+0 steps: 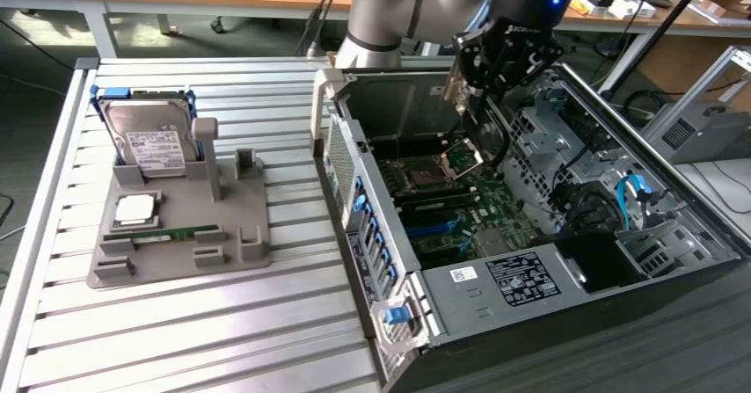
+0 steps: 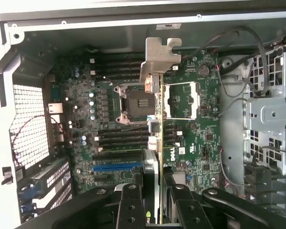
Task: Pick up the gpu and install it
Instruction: 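Pick up the gpu and move the gpu toward the slot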
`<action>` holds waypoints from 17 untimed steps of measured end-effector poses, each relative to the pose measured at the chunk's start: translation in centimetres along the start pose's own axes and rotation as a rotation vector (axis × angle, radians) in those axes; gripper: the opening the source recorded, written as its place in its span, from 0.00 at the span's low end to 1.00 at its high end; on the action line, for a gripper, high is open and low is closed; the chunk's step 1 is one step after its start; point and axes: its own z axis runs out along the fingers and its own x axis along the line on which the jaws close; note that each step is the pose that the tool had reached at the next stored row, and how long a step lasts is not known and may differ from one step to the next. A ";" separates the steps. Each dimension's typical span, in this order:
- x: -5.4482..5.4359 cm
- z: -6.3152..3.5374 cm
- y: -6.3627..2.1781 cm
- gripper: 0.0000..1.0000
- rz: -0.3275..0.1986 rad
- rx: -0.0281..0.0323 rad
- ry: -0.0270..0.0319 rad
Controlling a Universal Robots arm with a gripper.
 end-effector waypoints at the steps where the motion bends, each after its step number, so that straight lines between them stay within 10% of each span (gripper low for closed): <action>1: -0.1 0.06 0.00 0.27 0.000 0.0006 -0.0001; 17: -0.9 0.88 0.08 0.27 0.000 0.0117 -0.0007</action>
